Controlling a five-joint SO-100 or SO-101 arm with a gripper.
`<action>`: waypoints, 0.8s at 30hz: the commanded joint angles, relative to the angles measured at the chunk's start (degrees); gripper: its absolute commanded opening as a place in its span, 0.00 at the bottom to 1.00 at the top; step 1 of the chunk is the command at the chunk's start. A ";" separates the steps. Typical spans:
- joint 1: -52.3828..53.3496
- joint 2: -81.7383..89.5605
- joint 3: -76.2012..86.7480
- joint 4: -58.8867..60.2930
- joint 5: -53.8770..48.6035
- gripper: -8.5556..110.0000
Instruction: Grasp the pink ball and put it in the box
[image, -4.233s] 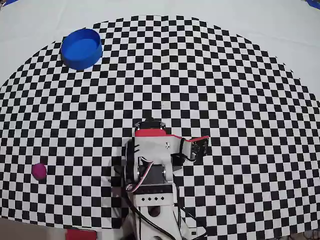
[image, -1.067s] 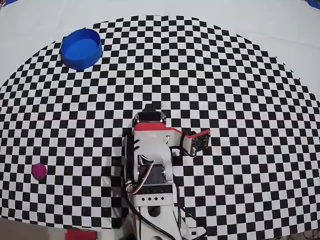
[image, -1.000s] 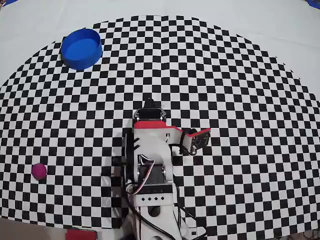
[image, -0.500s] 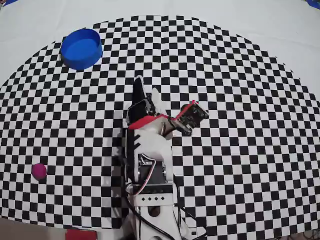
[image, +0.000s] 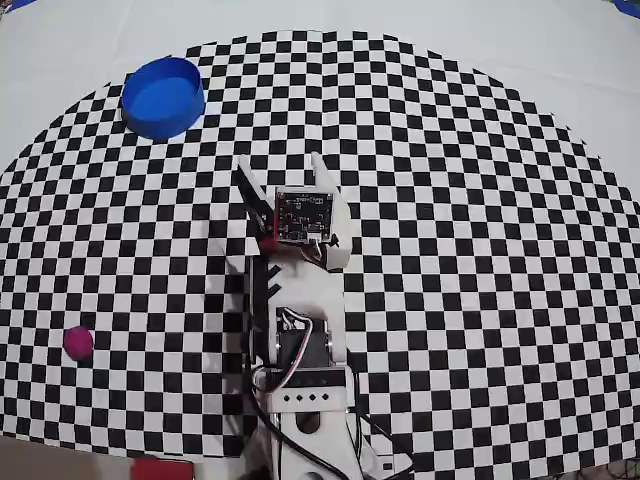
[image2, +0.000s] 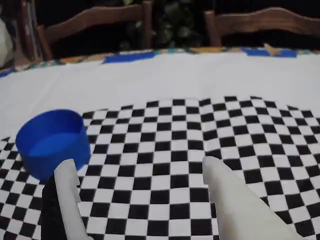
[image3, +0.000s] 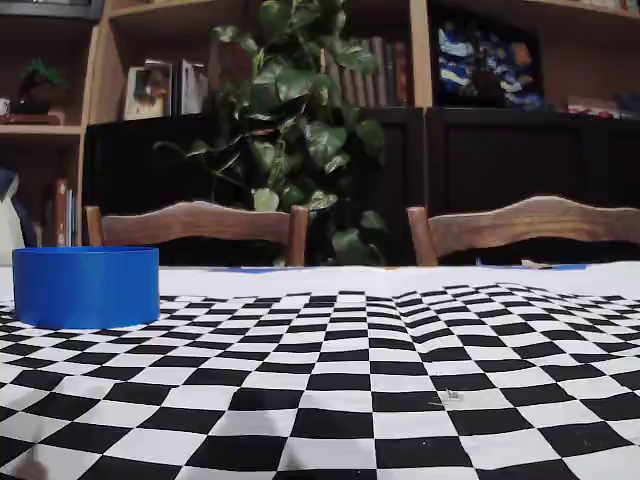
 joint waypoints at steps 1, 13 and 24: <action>0.09 1.05 0.44 -0.97 -1.14 0.32; 0.00 1.05 0.44 -0.97 -1.14 0.32; -0.35 -1.67 0.44 -3.96 -1.14 0.32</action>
